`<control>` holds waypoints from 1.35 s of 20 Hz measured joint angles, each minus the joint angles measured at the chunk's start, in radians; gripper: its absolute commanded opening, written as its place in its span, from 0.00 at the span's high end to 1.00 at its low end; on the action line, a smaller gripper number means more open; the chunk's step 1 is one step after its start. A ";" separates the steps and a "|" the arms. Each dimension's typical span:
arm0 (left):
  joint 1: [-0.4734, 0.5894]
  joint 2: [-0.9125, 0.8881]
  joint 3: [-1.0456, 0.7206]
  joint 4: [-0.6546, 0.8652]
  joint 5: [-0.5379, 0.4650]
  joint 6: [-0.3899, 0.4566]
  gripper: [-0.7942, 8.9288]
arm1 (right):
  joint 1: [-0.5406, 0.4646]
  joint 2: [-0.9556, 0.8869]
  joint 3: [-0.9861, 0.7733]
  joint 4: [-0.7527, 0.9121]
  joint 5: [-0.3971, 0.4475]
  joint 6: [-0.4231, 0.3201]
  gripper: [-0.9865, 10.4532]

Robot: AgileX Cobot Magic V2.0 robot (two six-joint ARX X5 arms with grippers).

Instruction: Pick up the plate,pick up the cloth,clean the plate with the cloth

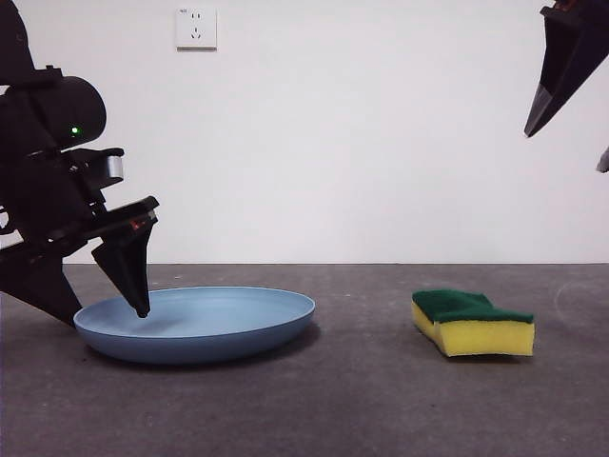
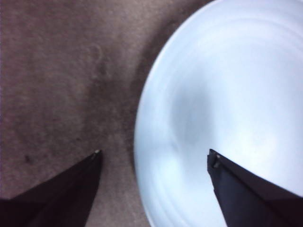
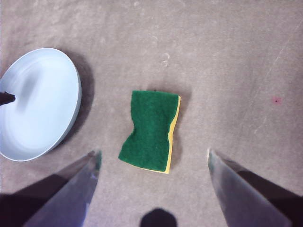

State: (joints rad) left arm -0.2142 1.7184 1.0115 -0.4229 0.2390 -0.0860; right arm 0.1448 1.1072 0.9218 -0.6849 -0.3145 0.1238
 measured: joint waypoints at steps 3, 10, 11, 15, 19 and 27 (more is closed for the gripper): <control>-0.005 0.000 0.000 0.010 -0.001 0.000 0.93 | 0.000 0.000 0.000 0.000 0.000 0.000 0.58; -0.005 -0.001 0.033 0.013 -0.020 0.015 0.93 | 0.060 0.009 0.010 0.036 0.001 0.000 0.59; -0.005 -0.005 0.053 -0.012 -0.021 0.016 0.93 | 0.080 0.027 0.026 0.039 0.004 0.000 0.59; -0.006 -0.055 0.113 -0.102 -0.032 0.046 0.93 | 0.151 0.149 0.109 0.042 0.062 0.000 0.59; -0.006 -0.163 0.189 -0.169 -0.084 0.073 0.93 | 0.223 0.298 0.185 0.026 0.145 -0.001 0.59; -0.006 -0.355 0.253 -0.230 -0.106 0.087 0.93 | 0.268 0.544 0.202 0.020 0.214 -0.001 0.67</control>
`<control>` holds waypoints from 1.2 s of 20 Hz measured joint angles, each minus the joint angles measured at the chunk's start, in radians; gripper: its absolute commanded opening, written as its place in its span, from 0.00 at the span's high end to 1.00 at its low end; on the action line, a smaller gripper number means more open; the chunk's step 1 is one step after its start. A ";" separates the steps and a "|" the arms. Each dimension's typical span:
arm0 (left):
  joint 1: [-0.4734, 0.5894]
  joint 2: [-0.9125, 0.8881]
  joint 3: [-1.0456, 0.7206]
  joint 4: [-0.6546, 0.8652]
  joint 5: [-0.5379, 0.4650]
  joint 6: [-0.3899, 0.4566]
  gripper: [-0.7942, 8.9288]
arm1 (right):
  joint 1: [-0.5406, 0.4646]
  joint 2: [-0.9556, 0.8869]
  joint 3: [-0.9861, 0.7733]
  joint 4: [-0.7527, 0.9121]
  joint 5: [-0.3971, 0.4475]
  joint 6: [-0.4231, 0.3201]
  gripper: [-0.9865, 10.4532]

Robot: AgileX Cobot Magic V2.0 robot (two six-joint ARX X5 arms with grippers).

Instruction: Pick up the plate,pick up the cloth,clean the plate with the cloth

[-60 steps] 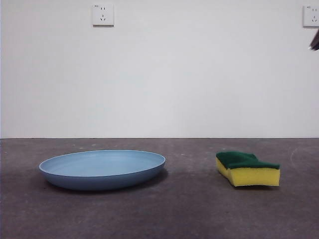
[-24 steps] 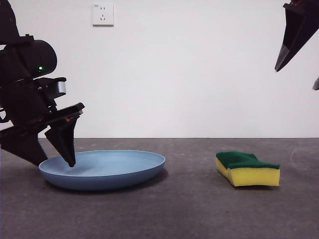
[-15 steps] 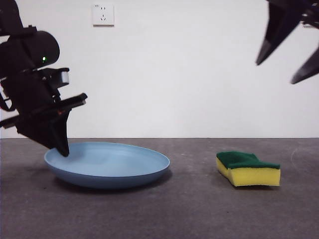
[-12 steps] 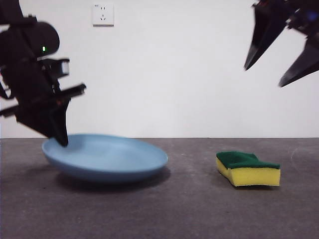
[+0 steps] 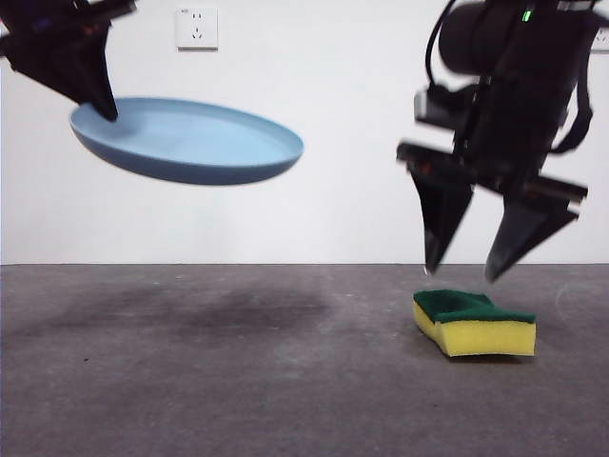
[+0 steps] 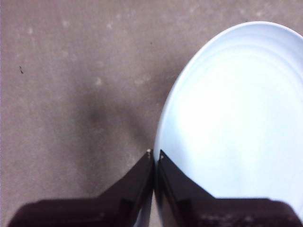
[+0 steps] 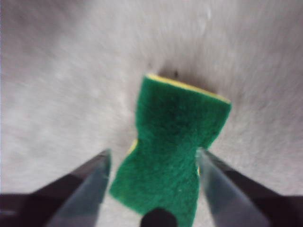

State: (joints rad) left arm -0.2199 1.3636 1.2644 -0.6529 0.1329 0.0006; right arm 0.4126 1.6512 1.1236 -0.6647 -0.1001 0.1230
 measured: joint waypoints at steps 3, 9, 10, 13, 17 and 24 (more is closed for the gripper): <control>0.000 -0.021 0.000 -0.009 0.000 0.001 0.93 | 0.000 0.060 0.000 0.005 0.004 0.000 0.67; 0.000 -0.020 0.000 -0.028 0.000 0.010 0.93 | 0.001 0.131 0.011 0.014 0.048 0.000 0.93; 0.000 -0.020 0.000 -0.030 -0.001 0.016 0.93 | 0.000 0.131 0.011 0.019 0.048 0.000 0.93; 0.000 -0.020 0.000 -0.029 -0.001 0.018 0.93 | 0.001 0.129 0.011 0.023 0.047 0.000 0.93; 0.000 -0.001 0.000 -0.027 -0.002 0.018 0.93 | 0.009 0.061 0.011 0.022 0.048 0.000 0.93; -0.064 0.080 0.000 -0.027 -0.008 0.018 0.93 | 0.116 -0.285 0.011 0.061 -0.010 0.028 0.93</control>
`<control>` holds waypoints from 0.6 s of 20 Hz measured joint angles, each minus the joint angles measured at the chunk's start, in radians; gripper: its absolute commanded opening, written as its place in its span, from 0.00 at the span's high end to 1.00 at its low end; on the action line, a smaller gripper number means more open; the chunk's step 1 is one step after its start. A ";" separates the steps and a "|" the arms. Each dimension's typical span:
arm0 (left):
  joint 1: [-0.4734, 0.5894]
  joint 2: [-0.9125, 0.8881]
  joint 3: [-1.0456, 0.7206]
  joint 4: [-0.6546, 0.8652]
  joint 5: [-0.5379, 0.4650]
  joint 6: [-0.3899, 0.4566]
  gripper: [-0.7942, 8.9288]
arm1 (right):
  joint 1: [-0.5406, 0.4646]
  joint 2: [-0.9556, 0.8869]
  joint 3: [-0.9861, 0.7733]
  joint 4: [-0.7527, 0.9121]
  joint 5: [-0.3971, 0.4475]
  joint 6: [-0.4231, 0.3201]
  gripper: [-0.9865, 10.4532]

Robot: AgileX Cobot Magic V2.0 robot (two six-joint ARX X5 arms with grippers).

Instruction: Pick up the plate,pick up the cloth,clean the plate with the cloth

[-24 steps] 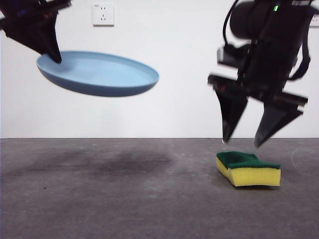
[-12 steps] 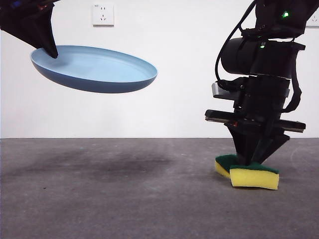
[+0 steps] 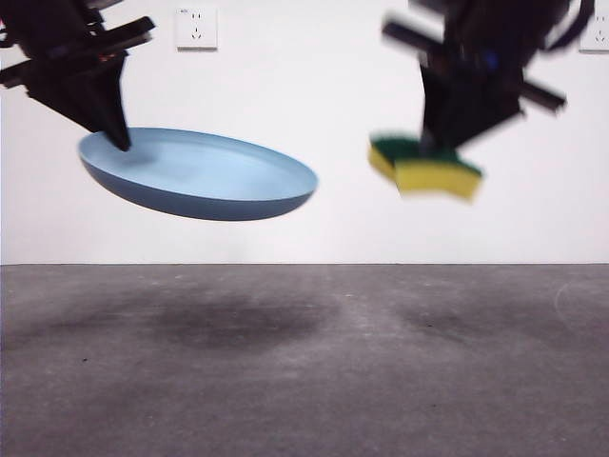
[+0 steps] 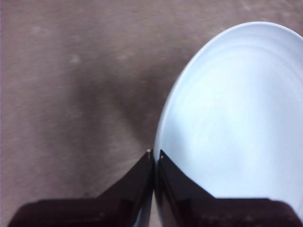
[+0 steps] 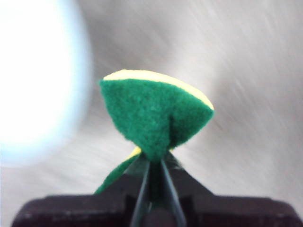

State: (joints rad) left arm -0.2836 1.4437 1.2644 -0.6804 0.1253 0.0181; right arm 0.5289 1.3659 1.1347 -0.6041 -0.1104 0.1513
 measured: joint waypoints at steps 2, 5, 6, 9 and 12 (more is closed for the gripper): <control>-0.055 0.003 0.000 0.000 0.000 -0.006 0.93 | 0.063 -0.069 0.000 0.040 0.000 0.021 0.93; -0.157 0.003 0.000 0.000 0.002 -0.011 0.93 | 0.143 -0.079 0.000 0.078 0.026 0.029 0.93; -0.187 0.003 0.000 0.000 0.006 -0.013 0.93 | 0.161 -0.066 0.000 0.079 0.037 0.029 0.93; -0.246 0.003 0.000 0.011 0.009 -0.034 0.93 | 0.187 -0.014 0.000 0.089 0.044 0.033 0.93; -0.261 0.003 0.000 0.022 0.009 -0.053 0.93 | 0.219 0.034 0.000 0.133 0.036 0.036 0.93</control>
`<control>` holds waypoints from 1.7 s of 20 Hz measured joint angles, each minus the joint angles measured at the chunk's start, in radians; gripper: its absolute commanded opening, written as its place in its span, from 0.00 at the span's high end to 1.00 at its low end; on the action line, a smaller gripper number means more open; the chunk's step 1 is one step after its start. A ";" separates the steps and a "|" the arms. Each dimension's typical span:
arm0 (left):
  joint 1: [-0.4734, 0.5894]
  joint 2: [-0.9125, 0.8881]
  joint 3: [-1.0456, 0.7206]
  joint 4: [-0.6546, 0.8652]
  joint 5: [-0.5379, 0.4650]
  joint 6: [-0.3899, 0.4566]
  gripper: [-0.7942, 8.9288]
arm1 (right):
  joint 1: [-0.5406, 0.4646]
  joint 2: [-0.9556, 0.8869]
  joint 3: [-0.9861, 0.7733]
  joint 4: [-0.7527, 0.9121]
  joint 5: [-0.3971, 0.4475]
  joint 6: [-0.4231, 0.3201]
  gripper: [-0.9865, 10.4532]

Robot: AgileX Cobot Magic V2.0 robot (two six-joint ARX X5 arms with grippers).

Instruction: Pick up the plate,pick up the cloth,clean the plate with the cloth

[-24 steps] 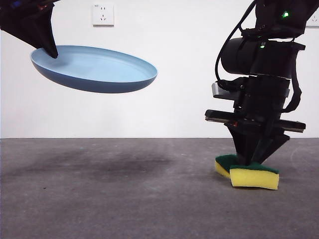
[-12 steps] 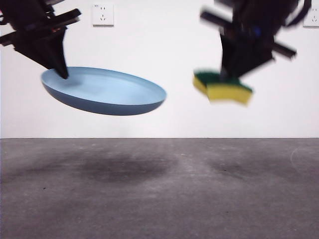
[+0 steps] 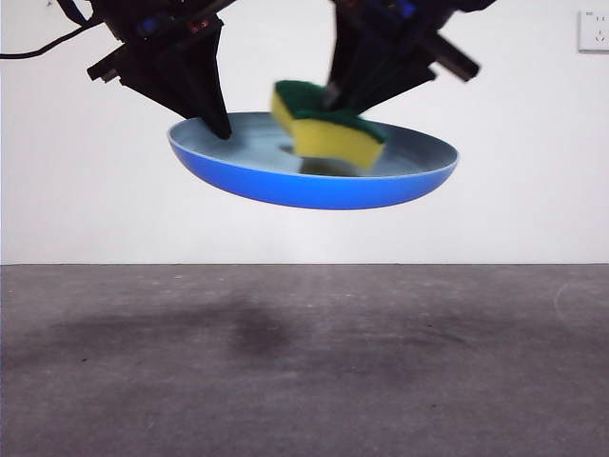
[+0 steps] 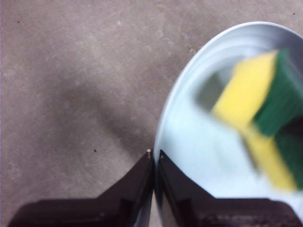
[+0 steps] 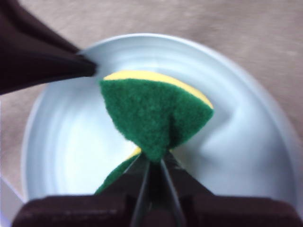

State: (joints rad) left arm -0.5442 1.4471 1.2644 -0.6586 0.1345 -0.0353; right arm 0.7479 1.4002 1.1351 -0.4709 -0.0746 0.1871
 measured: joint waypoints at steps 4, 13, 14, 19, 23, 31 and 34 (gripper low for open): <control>-0.002 0.000 0.000 0.035 -0.001 -0.011 0.93 | 0.101 0.048 0.000 -0.005 -0.002 0.000 0.93; -0.003 0.008 0.000 0.037 -0.007 -0.011 0.93 | 0.150 0.053 0.000 -0.330 0.471 -0.028 0.93; -0.002 0.008 0.000 0.036 0.000 -0.011 0.93 | 0.138 0.041 0.000 -0.317 0.524 -0.035 0.93; -0.002 0.008 0.000 0.032 0.067 -0.023 0.93 | 0.074 -0.023 0.000 -0.156 0.613 -0.089 0.93; -0.002 0.008 0.000 0.031 0.095 -0.030 0.93 | 0.019 -0.025 0.000 -0.016 0.479 -0.124 0.93; -0.001 0.008 0.000 0.042 0.108 -0.046 0.93 | -0.003 0.003 0.000 0.077 0.085 -0.119 0.93; -0.002 0.008 0.000 0.090 0.111 -0.055 0.93 | 0.023 0.018 0.000 0.070 -0.023 -0.103 0.93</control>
State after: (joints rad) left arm -0.5457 1.4551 1.2640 -0.5682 0.2455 -0.0898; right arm 0.7708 1.4178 1.1355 -0.4007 -0.0971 0.0837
